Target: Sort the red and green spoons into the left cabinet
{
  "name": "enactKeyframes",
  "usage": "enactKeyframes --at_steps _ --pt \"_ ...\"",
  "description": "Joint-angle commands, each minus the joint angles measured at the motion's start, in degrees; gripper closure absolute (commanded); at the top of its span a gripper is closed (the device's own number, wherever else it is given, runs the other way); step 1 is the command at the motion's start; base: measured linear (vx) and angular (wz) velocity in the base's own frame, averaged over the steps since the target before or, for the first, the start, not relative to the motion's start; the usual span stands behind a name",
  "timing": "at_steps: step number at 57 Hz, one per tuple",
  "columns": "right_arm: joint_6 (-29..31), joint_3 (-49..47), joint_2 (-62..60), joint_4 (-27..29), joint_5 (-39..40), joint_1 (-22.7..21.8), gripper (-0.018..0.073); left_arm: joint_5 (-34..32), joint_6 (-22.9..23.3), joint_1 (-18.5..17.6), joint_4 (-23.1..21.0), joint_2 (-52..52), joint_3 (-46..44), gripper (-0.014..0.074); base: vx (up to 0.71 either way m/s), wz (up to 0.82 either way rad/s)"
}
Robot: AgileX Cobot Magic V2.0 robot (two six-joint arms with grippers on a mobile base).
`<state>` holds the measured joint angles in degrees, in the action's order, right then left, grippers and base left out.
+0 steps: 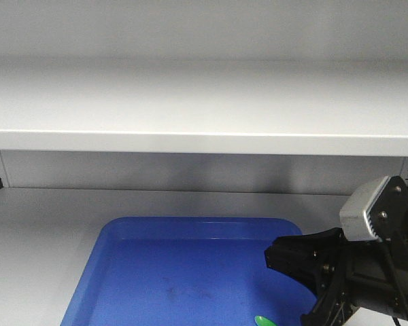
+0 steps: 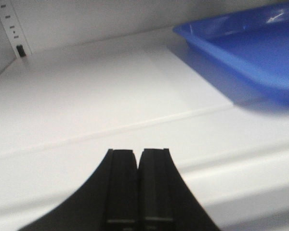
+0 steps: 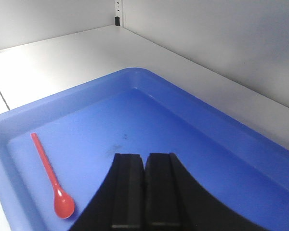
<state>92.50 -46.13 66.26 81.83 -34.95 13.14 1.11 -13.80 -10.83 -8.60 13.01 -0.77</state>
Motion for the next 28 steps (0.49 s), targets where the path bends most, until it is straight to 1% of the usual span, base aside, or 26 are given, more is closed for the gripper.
enactKeyframes --at_steps 1,2,6,10,15,28 --pt "-0.1 -1.9 -1.3 2.4 -0.4 -0.1 0.0564 -5.6 0.7 0.2 -0.7 -5.6 2.8 0.0603 0.0 0.0" --pt "-0.1 -1.9 -1.3 2.4 -0.4 -0.1 0.0564 -5.5 0.7 0.3 -0.7 -7.0 3.3 0.0603 0.0 0.0" --pt "-0.1 -1.9 -1.3 2.4 -0.4 -0.1 0.0564 0.0 0.4 0.8 -0.6 -10.9 3.1 0.0603 0.0 0.0" --pt "-0.1 -1.9 -1.3 2.4 -0.4 -0.1 0.0564 2.5 0.2 1.4 -0.4 -14.1 3.2 0.0603 0.0 0.0" --pt "-0.1 -1.9 -1.3 2.4 -0.4 -0.1 0.0564 3.1 0.2 2.0 -0.2 -14.6 3.2 0.0603 0.0 0.0" --pt "-0.1 -1.9 -1.3 2.4 -0.4 -0.1 0.0564 4.4 0.2 1.9 -0.2 -14.6 3.2 0.0603 0.0 0.0"
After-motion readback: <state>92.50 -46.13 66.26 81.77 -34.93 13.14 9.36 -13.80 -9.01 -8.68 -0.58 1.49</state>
